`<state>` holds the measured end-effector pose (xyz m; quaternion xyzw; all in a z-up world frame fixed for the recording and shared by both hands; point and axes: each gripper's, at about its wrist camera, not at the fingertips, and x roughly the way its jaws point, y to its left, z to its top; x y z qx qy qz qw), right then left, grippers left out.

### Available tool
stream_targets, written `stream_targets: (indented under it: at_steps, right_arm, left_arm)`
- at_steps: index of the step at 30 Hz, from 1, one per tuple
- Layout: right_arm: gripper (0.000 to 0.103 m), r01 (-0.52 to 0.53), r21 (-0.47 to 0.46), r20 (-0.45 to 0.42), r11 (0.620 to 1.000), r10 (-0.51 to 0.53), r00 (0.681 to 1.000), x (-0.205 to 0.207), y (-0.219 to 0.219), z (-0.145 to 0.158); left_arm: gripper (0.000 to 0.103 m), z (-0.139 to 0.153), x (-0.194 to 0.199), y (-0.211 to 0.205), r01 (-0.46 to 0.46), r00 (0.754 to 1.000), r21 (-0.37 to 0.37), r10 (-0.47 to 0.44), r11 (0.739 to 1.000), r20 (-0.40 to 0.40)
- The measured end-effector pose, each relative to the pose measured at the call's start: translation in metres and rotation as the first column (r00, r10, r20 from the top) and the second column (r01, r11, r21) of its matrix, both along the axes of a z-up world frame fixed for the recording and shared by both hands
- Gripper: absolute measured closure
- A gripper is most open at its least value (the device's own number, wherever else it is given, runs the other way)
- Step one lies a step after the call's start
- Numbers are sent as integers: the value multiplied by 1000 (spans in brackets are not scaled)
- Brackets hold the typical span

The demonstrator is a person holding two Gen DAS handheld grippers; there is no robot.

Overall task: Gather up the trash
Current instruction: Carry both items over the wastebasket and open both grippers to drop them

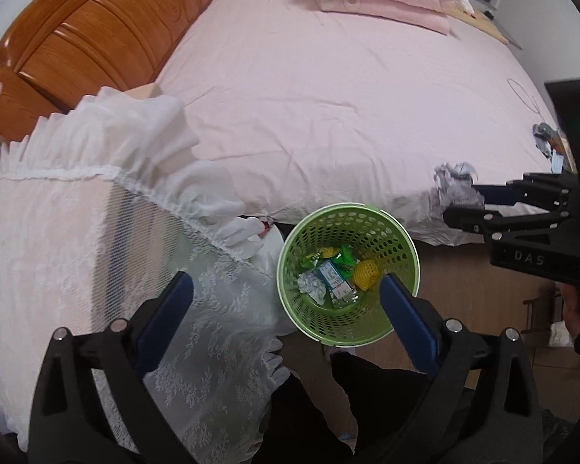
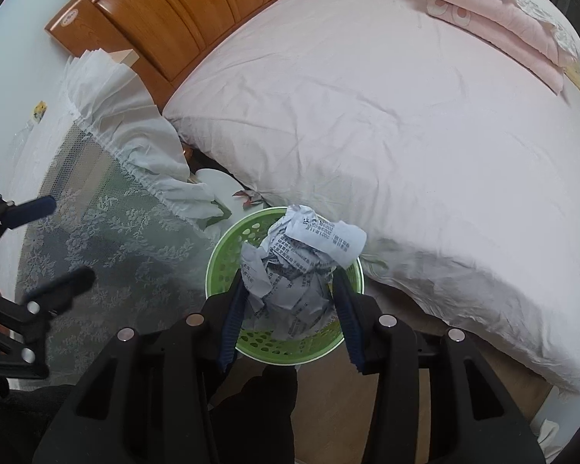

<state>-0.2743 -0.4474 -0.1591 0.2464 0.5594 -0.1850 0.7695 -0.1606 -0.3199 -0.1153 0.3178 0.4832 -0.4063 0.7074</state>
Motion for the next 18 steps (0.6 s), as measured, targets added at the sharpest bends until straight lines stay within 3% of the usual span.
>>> stream_targets:
  at_steps: [6, 10, 11, 18]
  right_arm:
    - [57, -64, 37, -27, 997, 65, 997, 12, 15, -16]
    - [13, -84, -11, -53, 996, 83, 995, 23, 29, -17]
    - [7, -86, -23, -54, 996, 85, 995, 24, 32, -16]
    - [5, -94, -43, -61, 995, 91, 994, 35, 38, -9]
  left_arm:
    - [8, 26, 26, 38, -133, 990, -40, 135, 990, 30]
    - [8, 31, 40, 57, -201, 979, -49, 203, 978, 34]
    - [8, 32, 43, 61, -214, 976, -53, 216, 975, 31]
    - [8, 35, 56, 81, -278, 960, -80, 279, 957, 10]
